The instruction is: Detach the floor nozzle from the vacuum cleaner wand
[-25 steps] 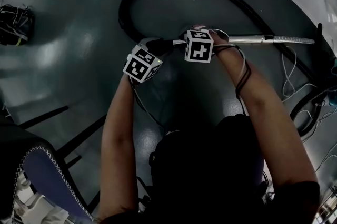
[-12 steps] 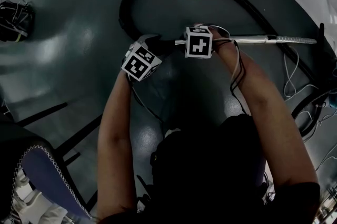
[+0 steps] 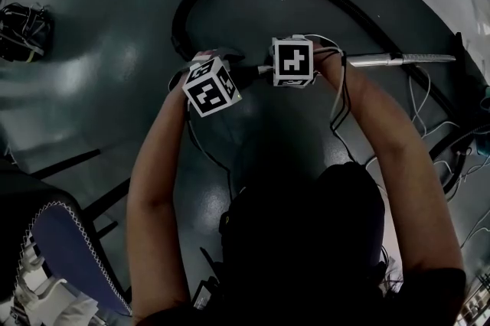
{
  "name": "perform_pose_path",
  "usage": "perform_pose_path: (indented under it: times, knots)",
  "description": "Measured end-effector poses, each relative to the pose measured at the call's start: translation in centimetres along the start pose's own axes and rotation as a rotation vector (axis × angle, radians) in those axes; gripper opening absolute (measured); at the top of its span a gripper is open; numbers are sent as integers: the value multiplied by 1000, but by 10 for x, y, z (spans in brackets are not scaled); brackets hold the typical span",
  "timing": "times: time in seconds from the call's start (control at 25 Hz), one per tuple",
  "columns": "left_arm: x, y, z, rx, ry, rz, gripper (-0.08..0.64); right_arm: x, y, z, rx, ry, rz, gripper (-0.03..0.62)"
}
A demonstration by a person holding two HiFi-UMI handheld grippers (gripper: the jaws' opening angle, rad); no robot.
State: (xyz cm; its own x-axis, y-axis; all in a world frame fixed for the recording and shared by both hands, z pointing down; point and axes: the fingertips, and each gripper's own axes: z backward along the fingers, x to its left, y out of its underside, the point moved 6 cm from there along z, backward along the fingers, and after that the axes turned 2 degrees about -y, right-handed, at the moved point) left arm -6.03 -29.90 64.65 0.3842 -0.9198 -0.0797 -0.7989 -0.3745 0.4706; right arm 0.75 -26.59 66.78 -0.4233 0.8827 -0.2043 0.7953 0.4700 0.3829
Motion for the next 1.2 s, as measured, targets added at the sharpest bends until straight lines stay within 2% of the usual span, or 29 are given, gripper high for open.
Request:
perform_pose_path:
  times: [0.28, 0.36, 0.52, 0.64, 0.76, 0.92, 1.08, 1.2]
  knots:
    - [-14, 0, -12, 214, -55, -264, 174, 7, -2, 16, 11, 19, -1, 167]
    - [-18, -2, -13, 256, -40, -309, 155, 10, -2, 19, 5, 20, 3, 167]
    - [-25, -6, -8, 270, 9, -308, 140, 17, -1, 22, -40, 7, 26, 169]
    - [-30, -7, -5, 274, 62, -272, 138, 28, -5, 23, -21, 38, 123, 178]
    - [-30, -10, 0, 275, 70, -263, 137, 31, -13, 20, 1, 91, 199, 189]
    - [-29, -18, 8, 284, 65, -269, 137, 31, -16, 23, -62, 69, 132, 170]
    - [-30, -23, 13, 291, 77, -264, 137, 33, -19, 19, -36, 75, 109, 144]
    - [-35, -21, 14, 278, 114, -239, 137, 37, -19, 18, -48, 70, 105, 141]
